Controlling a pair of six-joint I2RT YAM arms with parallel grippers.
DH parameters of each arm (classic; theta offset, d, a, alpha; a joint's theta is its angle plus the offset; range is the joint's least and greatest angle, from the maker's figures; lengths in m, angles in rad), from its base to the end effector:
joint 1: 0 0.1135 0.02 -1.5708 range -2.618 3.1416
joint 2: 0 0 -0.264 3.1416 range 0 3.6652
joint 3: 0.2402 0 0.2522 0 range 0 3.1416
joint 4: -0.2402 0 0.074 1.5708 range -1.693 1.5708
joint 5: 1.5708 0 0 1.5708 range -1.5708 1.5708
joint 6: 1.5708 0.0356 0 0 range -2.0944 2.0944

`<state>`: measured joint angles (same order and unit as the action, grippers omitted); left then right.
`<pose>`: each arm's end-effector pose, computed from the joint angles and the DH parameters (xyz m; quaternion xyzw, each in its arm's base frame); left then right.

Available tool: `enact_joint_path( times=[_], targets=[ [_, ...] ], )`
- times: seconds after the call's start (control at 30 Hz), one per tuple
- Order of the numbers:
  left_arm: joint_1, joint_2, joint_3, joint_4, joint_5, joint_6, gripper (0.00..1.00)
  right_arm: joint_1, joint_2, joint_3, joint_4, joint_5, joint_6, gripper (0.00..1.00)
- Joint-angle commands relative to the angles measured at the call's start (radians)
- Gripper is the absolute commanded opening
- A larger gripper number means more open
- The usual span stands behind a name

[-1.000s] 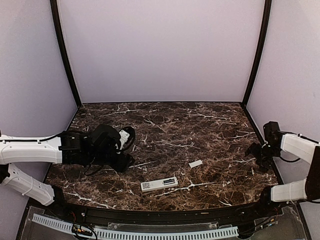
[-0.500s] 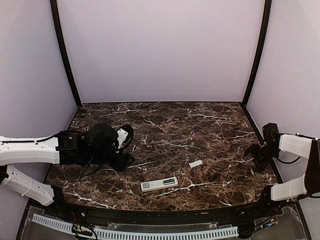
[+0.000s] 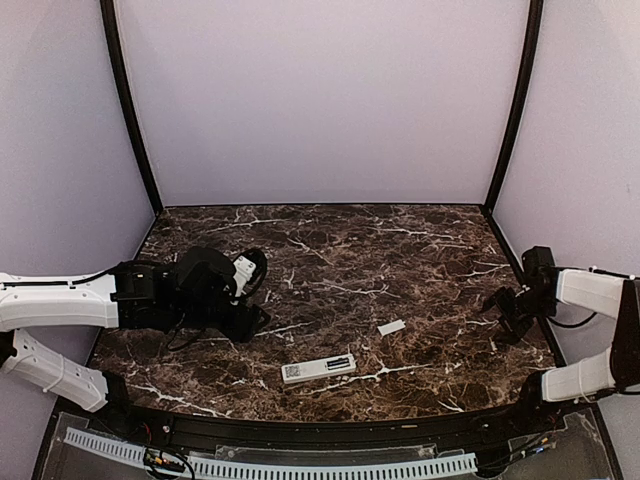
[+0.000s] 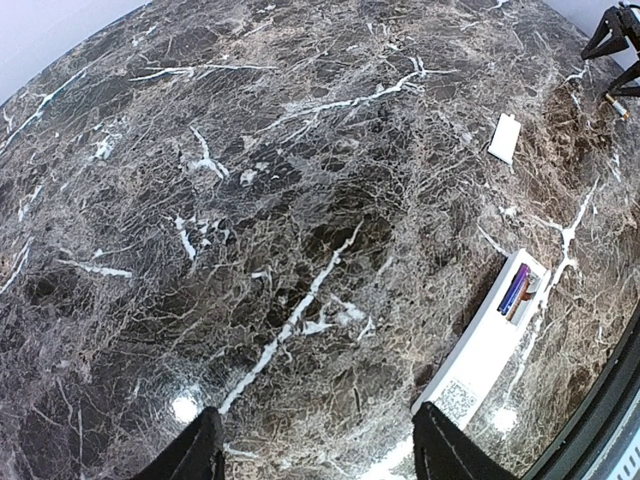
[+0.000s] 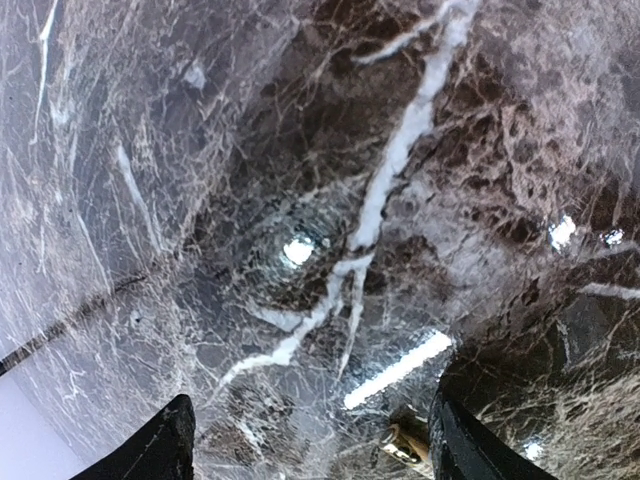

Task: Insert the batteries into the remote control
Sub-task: Adjust the battery at the corner of the board, then pick up the battery from the corner of the board.

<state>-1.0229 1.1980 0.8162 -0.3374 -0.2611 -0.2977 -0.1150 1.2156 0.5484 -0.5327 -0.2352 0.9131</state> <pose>0.1407 -0.2129 0.2524 0.2700 0.8633 -0.1576 0.3962 0.1968 -0.0144 0.1553 0.4611 0.8606 0.1774 0.1239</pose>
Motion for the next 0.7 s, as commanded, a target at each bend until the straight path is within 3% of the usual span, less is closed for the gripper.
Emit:
enact_joint_path(
  times=[0.0, 0.13, 0.27, 0.4, 0.57, 0.67],
  targets=[
    [0.004, -0.025, -0.014, 0.004, 0.011, 0.012, 0.63, 0.011, 0.028, 0.06, -0.117, 0.011, -0.091, 0.77],
    [0.004, -0.025, -0.015, 0.008, 0.016, 0.014, 0.64, 0.025, 0.071, 0.242, -0.195, -0.032, -0.283, 0.75],
    [0.004, -0.025, -0.015, 0.009, 0.018, 0.018, 0.64, 0.105, 0.11, 0.473, -0.283, -0.015, -0.577, 0.78],
    [0.003, -0.027, -0.018, 0.008, 0.003, 0.021, 0.64, 0.127, 0.096, 0.513, -0.231, -0.111, -0.726, 0.77],
    [0.003, -0.039, -0.017, 0.0, -0.018, 0.025, 0.64, 0.273, 0.093, 0.584, -0.287, 0.106, -1.086, 0.79],
    [0.003, -0.044, -0.026, 0.019, -0.015, 0.034, 0.64, 0.287, 0.089, 0.581, -0.349, 0.192, -1.178, 0.81]
  ],
)
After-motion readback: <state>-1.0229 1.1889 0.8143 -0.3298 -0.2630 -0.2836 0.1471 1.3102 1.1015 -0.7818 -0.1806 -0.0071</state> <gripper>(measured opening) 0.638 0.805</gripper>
